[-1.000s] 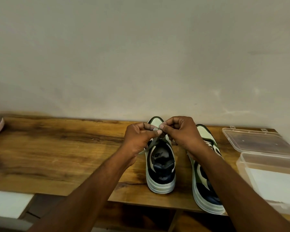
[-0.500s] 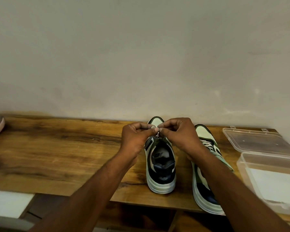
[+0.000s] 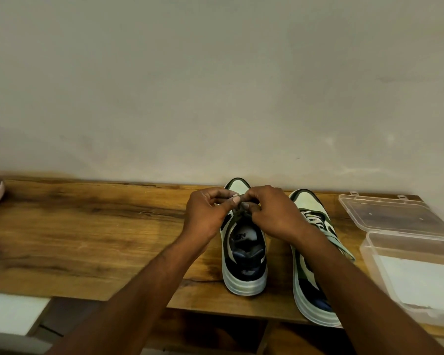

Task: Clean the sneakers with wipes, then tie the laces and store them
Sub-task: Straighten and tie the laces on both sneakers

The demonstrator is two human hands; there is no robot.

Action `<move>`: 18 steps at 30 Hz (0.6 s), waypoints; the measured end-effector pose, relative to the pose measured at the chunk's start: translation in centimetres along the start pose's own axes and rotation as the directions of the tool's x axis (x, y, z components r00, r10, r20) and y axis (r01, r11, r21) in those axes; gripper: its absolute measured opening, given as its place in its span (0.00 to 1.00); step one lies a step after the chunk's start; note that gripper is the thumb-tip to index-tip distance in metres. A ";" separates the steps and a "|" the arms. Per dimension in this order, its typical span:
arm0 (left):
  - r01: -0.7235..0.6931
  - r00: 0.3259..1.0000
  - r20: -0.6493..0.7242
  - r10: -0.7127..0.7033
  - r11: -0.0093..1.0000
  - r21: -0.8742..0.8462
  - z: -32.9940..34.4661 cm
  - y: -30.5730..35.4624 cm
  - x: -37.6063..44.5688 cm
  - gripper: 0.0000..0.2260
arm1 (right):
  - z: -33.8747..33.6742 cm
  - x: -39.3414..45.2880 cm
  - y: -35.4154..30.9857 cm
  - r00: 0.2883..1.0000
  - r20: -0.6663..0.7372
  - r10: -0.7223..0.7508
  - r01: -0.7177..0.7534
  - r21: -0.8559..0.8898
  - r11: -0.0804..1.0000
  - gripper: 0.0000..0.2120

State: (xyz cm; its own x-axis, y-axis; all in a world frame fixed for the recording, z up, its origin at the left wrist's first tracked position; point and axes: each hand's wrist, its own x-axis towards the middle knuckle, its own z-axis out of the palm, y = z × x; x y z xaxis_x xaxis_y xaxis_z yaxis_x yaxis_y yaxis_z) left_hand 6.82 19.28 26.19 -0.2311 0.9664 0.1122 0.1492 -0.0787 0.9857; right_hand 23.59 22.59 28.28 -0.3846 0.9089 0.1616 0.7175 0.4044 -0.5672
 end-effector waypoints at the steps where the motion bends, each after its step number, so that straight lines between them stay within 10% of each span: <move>1: -0.036 0.999 0.005 0.036 0.999 0.034 -0.1 -0.1 0.0 0.04 | 0.0 0.1 0.1 1.000 0.023 0.012 -0.012 0.008 1.000 0.05; 18: 0.258 0.965 0.012 -0.262 0.939 -0.229 0.3 1.1 0.0 0.06 | -0.4 -0.5 -0.4 0.991 -0.121 -0.054 0.057 0.019 0.998 0.03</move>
State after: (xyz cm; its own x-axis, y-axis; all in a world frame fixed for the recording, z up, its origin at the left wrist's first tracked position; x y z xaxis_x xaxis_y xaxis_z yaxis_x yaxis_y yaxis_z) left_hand 7.26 19.29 27.26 -0.2504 0.9562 -0.1516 -0.1401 0.1191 0.9829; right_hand 23.77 22.02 28.75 -0.3499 0.8914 0.2881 0.6836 0.4532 -0.5721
